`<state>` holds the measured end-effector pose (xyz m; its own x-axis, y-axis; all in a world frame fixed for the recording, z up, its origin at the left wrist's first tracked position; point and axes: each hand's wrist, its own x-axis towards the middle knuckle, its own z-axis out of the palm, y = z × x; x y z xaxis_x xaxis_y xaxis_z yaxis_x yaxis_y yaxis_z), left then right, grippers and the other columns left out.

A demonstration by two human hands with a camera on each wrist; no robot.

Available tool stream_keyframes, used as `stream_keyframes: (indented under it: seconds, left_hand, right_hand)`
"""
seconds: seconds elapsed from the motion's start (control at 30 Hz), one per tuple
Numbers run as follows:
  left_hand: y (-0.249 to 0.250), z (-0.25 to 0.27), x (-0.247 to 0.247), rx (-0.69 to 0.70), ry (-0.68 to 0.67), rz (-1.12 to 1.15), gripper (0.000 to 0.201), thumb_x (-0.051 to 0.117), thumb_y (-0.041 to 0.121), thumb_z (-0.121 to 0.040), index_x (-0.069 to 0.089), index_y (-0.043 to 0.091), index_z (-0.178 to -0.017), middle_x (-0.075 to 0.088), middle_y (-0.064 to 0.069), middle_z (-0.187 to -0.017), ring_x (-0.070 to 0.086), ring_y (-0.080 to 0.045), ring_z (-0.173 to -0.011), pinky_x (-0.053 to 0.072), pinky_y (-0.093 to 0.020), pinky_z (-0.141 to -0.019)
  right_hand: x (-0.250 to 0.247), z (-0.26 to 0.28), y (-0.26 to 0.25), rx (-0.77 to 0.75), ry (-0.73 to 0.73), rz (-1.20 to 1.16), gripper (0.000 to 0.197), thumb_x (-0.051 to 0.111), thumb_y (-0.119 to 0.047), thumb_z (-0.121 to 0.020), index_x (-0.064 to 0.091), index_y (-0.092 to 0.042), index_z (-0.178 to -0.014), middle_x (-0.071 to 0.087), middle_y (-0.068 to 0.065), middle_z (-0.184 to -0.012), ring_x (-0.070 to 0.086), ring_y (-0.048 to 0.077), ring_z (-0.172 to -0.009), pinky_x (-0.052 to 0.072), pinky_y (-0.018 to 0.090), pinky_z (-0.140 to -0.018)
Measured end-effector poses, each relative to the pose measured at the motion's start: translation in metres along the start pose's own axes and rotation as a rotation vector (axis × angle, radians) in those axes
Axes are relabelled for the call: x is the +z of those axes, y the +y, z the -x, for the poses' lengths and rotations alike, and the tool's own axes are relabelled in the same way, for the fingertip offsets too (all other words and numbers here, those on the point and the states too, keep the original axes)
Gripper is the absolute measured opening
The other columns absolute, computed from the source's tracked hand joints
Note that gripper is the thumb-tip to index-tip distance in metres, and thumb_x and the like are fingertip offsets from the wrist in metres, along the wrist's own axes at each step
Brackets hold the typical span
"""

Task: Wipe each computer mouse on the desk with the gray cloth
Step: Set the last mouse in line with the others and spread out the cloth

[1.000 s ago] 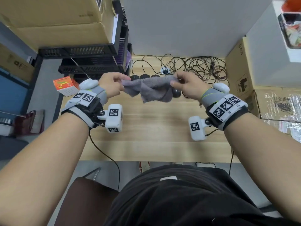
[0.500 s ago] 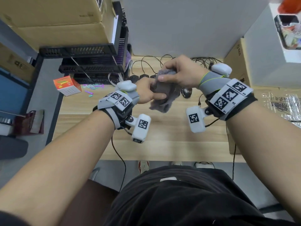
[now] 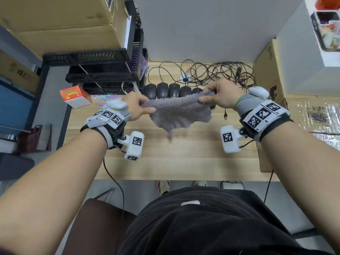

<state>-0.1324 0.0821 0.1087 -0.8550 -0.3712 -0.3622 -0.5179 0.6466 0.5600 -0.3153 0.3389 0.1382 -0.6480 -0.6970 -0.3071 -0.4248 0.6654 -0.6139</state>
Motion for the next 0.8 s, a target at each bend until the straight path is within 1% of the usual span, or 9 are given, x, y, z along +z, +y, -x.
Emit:
stream_keyframes:
  seconds: [0.07,0.17,0.27,0.33,0.43,0.53,0.6,0.7,0.8]
  left_hand:
    - [-0.002,-0.003,0.0,0.024,0.058,0.037,0.037,0.081,0.032,-0.084,0.055,0.031,-0.059,0.051,0.007,-0.057,0.045,-0.018,-0.061,0.036,-0.03,-0.067]
    - [0.006,-0.006,-0.007,0.025,0.15,0.064,0.018,0.081,0.032,-0.085,0.065,0.029,-0.077,0.053,0.009,-0.062,0.044,-0.014,-0.06,0.034,-0.027,-0.059]
    - [0.01,-0.01,-0.015,0.039,0.201,0.095,0.017,0.082,0.034,-0.083,0.076,0.024,-0.095,0.065,0.003,-0.073,0.05,-0.012,-0.066,0.04,-0.027,-0.064]
    - [0.007,-0.012,-0.015,0.053,0.178,0.116,0.025,0.084,0.034,-0.081,0.079,0.02,-0.101,0.072,-0.004,-0.084,0.057,-0.015,-0.074,0.046,-0.029,-0.072]
    - [-0.005,-0.008,0.004,0.007,0.075,0.065,0.027,0.085,0.032,-0.08,0.079,0.019,-0.103,0.072,-0.005,-0.084,0.058,-0.016,-0.076,0.041,-0.027,-0.07]
    - [-0.029,-0.003,0.045,-0.044,-0.052,0.046,0.025,0.085,0.034,-0.08,0.08,0.019,-0.1,0.075,-0.009,-0.085,0.056,-0.018,-0.073,0.042,-0.029,-0.069]
    - [-0.041,0.006,0.071,-0.09,-0.154,-0.011,0.033,0.085,0.033,-0.081,0.079,0.015,-0.108,0.076,-0.006,-0.097,0.061,-0.019,-0.08,0.044,-0.027,-0.073]
    - [-0.062,0.013,0.115,-0.155,-0.299,-0.052,0.043,0.083,0.032,-0.082,0.075,0.013,-0.12,0.074,-0.005,-0.117,0.068,-0.023,-0.1,0.05,-0.029,-0.085]
    - [-0.078,0.01,0.141,-0.196,-0.326,-0.043,0.046,0.081,0.035,-0.084,0.072,0.014,-0.124,0.073,-0.006,-0.12,0.064,-0.019,-0.095,0.048,-0.028,-0.083]
  right_hand:
    - [0.008,-0.003,0.007,0.03,0.012,-0.001,0.021,0.076,-0.037,-0.08,0.071,-0.017,-0.081,0.072,0.009,-0.079,0.065,0.023,-0.071,0.058,0.043,-0.075]
    - [0.01,-0.007,0.01,0.047,0.177,-0.117,0.012,0.075,-0.031,-0.082,0.07,-0.02,-0.08,0.069,-0.003,-0.078,0.065,0.021,-0.077,0.056,0.039,-0.078]
    - [0.008,-0.008,0.003,0.01,0.273,-0.235,0.011,0.075,-0.028,-0.082,0.073,-0.02,-0.088,0.067,-0.01,-0.08,0.061,0.008,-0.076,0.053,0.033,-0.081]
    - [0.009,-0.009,0.003,-0.019,0.231,-0.267,0.012,0.077,-0.03,-0.08,0.073,-0.021,-0.087,0.07,-0.004,-0.08,0.062,0.01,-0.073,0.053,0.031,-0.075]
    - [0.029,-0.005,0.019,-0.013,0.134,-0.202,0.012,0.079,-0.039,-0.076,0.07,-0.03,-0.079,0.069,0.0,-0.076,0.059,0.015,-0.069,0.048,0.03,-0.067]
    - [0.068,0.007,0.052,0.077,0.056,-0.191,0.022,0.08,-0.035,-0.076,0.07,-0.016,-0.079,0.062,0.009,-0.07,0.049,0.014,-0.066,0.038,0.028,-0.065]
    - [0.092,0.023,0.072,0.14,0.0,-0.175,0.026,0.08,-0.034,-0.076,0.069,-0.011,-0.079,0.055,0.006,-0.065,0.045,0.013,-0.061,0.036,0.027,-0.06]
    - [0.125,0.043,0.099,0.231,-0.168,-0.177,0.02,0.08,-0.027,-0.079,0.067,-0.017,-0.066,0.065,0.006,-0.063,0.05,0.011,-0.057,0.04,0.024,-0.059]
    - [0.142,0.043,0.11,0.277,-0.216,-0.152,0.033,0.077,-0.024,-0.082,0.057,-0.024,-0.056,0.051,-0.009,-0.053,0.042,0.005,-0.051,0.036,0.021,-0.054]
